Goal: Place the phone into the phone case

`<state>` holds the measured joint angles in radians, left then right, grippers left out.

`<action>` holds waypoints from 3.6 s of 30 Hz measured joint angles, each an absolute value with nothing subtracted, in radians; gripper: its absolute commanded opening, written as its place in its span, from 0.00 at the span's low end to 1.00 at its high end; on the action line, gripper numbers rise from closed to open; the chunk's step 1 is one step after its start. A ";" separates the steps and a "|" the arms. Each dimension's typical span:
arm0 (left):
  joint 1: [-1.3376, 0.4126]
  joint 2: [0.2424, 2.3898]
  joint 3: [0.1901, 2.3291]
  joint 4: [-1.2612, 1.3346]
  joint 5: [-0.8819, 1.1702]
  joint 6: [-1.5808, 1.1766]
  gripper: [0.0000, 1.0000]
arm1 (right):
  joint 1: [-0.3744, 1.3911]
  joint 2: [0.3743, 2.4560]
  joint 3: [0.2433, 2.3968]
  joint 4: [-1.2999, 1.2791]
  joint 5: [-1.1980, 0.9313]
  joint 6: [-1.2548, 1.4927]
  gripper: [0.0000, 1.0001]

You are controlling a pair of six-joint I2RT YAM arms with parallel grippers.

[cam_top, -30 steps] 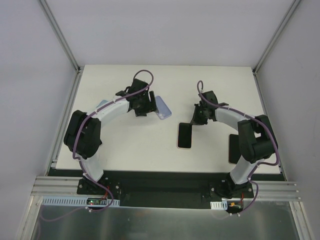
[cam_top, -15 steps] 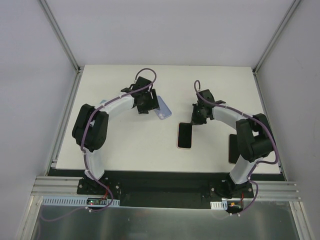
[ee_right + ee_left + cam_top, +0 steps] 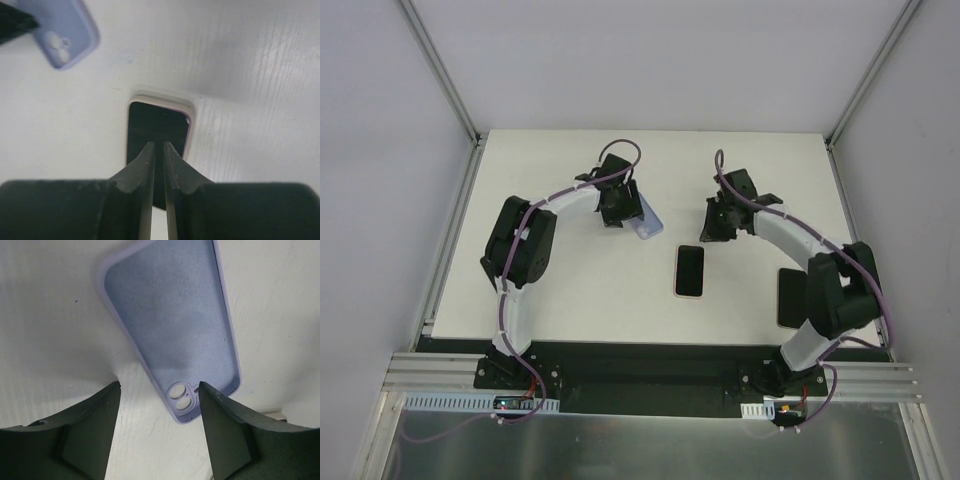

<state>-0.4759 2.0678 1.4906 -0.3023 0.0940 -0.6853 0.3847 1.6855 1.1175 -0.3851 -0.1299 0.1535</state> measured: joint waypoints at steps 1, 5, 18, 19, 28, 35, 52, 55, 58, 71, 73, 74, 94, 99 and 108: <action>-0.476 2.075 1.497 -0.297 0.092 -0.683 0.60 | 0.385 1.648 1.126 -0.398 -0.139 0.151 0.26; -0.476 2.090 1.512 -0.290 0.092 -0.668 0.51 | 0.385 1.445 1.140 -0.424 -0.154 0.141 0.46; -0.474 2.077 1.449 -0.239 0.099 -0.588 0.00 | 0.385 0.978 0.941 -0.514 -0.130 0.147 0.96; -0.474 2.062 1.431 -0.233 0.100 -0.579 0.00 | 0.385 0.973 0.931 -0.521 -0.129 0.146 0.96; -0.492 1.766 1.131 -0.288 0.118 -0.390 0.00 | 0.389 0.977 0.868 -0.512 -0.168 0.143 0.96; -0.636 1.481 0.976 -0.288 0.195 -0.067 0.00 | 0.390 1.180 0.957 -0.472 -0.379 0.091 0.85; -0.754 1.313 0.875 -0.305 0.396 0.471 0.00 | 0.574 1.629 1.154 -0.538 -0.751 -0.081 0.75; -0.754 1.301 0.863 -0.306 0.428 0.559 0.00 | 0.579 1.665 1.158 -0.537 -0.755 -0.084 0.75; -0.761 1.307 0.860 -0.310 0.422 0.650 0.00 | 0.575 1.672 1.157 -0.537 -0.714 -0.062 0.77; -0.825 1.512 0.911 -0.336 0.275 1.042 0.00 | 0.309 1.339 1.007 -0.489 -0.355 0.180 0.82; -0.825 1.552 0.933 -0.336 0.265 1.077 0.08 | 0.313 1.291 1.008 -0.499 -0.332 0.183 0.84; -0.825 1.565 0.942 -0.336 0.259 1.090 0.19 | 0.313 1.272 1.010 -0.507 -0.321 0.183 0.84; -0.681 1.132 0.733 0.122 -0.141 0.610 0.99 | 0.314 1.081 1.005 -0.621 -0.192 0.183 0.96; -0.495 1.108 0.813 -0.001 -0.325 0.350 0.99 | 0.314 1.021 0.984 -0.633 -0.187 0.178 0.96; -0.038 1.047 0.761 -0.296 -0.314 -0.035 0.99 | 0.314 1.002 0.975 -0.634 -0.214 0.170 0.96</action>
<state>-0.0376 1.0473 0.7609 -0.2958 -0.3141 -0.0353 0.3138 1.0019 0.9752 -0.6342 -0.2142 0.1699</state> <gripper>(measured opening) 0.992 0.961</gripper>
